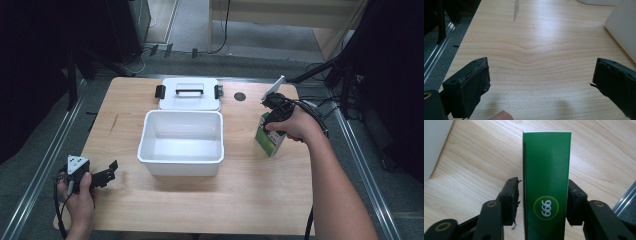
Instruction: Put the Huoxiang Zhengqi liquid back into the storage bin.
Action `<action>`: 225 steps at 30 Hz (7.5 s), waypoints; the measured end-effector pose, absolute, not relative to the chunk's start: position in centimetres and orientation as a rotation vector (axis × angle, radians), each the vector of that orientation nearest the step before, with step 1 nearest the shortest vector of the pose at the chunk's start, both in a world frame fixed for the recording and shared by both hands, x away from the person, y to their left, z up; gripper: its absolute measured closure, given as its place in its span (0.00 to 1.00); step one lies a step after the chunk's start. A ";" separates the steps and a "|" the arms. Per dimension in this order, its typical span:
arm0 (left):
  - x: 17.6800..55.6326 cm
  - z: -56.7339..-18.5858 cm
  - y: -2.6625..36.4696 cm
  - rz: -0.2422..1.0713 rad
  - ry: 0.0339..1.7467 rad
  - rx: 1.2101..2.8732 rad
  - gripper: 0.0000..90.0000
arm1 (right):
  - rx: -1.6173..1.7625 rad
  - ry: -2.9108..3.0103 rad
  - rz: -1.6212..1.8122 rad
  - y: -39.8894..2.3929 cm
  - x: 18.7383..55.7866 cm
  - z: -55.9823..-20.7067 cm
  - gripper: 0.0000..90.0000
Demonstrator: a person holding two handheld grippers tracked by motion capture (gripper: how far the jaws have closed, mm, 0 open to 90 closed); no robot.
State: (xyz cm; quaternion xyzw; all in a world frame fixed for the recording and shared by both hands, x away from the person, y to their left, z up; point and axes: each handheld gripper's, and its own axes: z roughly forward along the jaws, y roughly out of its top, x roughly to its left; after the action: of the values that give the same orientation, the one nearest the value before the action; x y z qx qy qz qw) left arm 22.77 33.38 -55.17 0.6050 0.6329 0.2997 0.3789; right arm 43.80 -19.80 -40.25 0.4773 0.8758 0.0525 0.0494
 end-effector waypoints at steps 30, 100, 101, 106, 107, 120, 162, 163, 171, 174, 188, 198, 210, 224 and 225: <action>22.8 -55.2 33.3 0.770 1.616 1.545 0.02 | 0.805 2.865 0.188 -17.7 41.0 -36.8 0.71; 22.9 -55.2 33.4 0.755 1.618 1.542 0.02 | 0.089 2.977 0.311 -2.5 37.7 -26.8 0.71; 22.9 -55.2 33.4 0.754 1.618 1.542 0.02 | 0.089 2.977 0.311 -2.5 37.7 -26.8 0.71; 22.9 -55.2 33.5 0.753 1.620 1.538 0.02 | 0.044 2.992 0.285 -1.7 37.7 -27.6 0.71; 22.9 -55.2 33.5 0.753 1.620 1.539 0.02 | 0.004 2.996 0.276 -1.4 37.7 -28.0 0.71; 22.9 -55.2 33.5 0.755 1.619 1.537 0.02 | -0.085 3.013 0.245 -1.0 38.3 -30.6 0.71; 22.9 -55.2 33.5 0.754 1.619 1.538 0.02 | -0.086 3.050 0.134 0.0 39.7 -37.5 0.71; 22.9 -55.2 33.5 0.754 1.619 1.537 0.02 | -0.079 3.054 0.126 0.1 39.7 -37.7 0.71; 22.9 -55.2 33.5 0.752 1.619 1.537 0.02 | -0.066 3.073 0.124 0.2 39.8 -39.1 0.71; 22.9 -55.2 33.5 0.754 1.619 1.537 0.02 | -0.067 3.078 0.113 0.3 39.7 -39.4 0.71; 22.9 -55.2 33.4 0.756 1.617 1.541 0.02 | -0.049 3.083 0.093 0.6 39.6 -40.1 0.62; 22.9 -55.2 33.5 0.753 1.619 1.539 0.02 | 0.071 3.094 0.155 0.6 39.5 -39.1 0.45; 22.9 -55.2 33.5 0.752 1.619 1.545 0.02 | 0.286 3.031 0.245 -0.4 39.1 -36.1 0.19; 22.9 -55.2 33.4 0.754 1.620 1.544 0.02 | 0.567 2.869 0.466 -3.2 38.8 -33.0 0.00; 22.9 -55.2 33.4 0.755 1.619 1.542 0.02 | 0.593 2.849 0.484 -3.4 38.8 -32.9 0.00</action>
State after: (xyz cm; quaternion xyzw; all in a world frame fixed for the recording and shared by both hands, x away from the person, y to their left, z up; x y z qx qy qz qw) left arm 22.89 33.43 -55.19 0.6043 0.6344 0.2957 0.3808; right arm 38.81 -3.44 -32.95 0.2002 0.9613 0.1633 0.0954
